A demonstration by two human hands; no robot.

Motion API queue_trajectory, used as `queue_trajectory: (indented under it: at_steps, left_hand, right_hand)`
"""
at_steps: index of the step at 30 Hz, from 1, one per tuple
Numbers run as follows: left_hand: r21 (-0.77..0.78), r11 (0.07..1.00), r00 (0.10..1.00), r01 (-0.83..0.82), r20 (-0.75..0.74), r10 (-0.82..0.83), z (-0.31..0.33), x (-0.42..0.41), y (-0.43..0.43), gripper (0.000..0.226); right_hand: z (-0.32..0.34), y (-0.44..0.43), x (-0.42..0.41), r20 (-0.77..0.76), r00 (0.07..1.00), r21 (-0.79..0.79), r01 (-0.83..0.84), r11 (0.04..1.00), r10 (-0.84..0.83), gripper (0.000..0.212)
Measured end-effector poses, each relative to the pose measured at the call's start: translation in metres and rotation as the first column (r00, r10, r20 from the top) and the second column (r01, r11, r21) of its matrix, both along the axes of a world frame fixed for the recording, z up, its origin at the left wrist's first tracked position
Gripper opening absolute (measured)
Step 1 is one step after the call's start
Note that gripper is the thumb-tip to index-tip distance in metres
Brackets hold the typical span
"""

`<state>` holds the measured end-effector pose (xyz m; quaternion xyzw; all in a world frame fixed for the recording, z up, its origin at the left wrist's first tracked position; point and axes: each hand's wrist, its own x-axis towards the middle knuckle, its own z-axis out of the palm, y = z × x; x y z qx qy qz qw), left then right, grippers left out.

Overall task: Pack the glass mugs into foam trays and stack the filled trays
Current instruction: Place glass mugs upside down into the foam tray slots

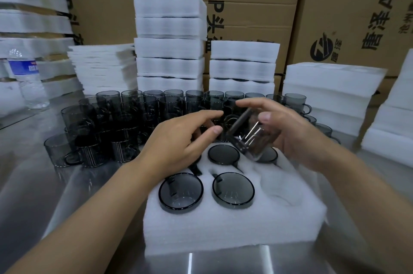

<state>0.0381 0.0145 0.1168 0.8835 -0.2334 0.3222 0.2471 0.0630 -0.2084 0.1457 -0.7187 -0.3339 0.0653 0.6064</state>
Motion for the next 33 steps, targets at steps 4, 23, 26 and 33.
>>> queue_trajectory:
  at_steps: [4, 23, 26, 33]
  left_hand:
    - [-0.018, 1.0, 0.999, 0.001, -0.033, -0.001, 0.0, 0.001, 0.0, 0.048]
    - [0.022, 1.0, 0.998, -0.012, -0.055, 0.013, 0.001, 0.0, -0.002, 0.056]
    - [0.031, 0.999, 0.998, -0.012, -0.056, 0.013, 0.001, 0.0, -0.003, 0.058]
    - [0.04, 0.999, 0.997, -0.015, -0.07, 0.017, 0.002, -0.002, -0.003, 0.063]
  right_hand:
    - [0.008, -0.017, 0.007, -0.09, 0.985, 0.021, -0.143, 0.989, 0.145, 0.029]
    - [0.014, -0.044, 0.002, -0.09, 0.95, -0.472, -0.306, 0.827, 0.3, 0.049]
    - [0.014, -0.042, 0.001, -0.097, 0.948, -0.518, -0.308, 0.798, 0.303, 0.046]
    - [0.017, -0.038, 0.0, 0.036, 0.983, -0.446, -0.145, 0.883, 0.18, 0.063]
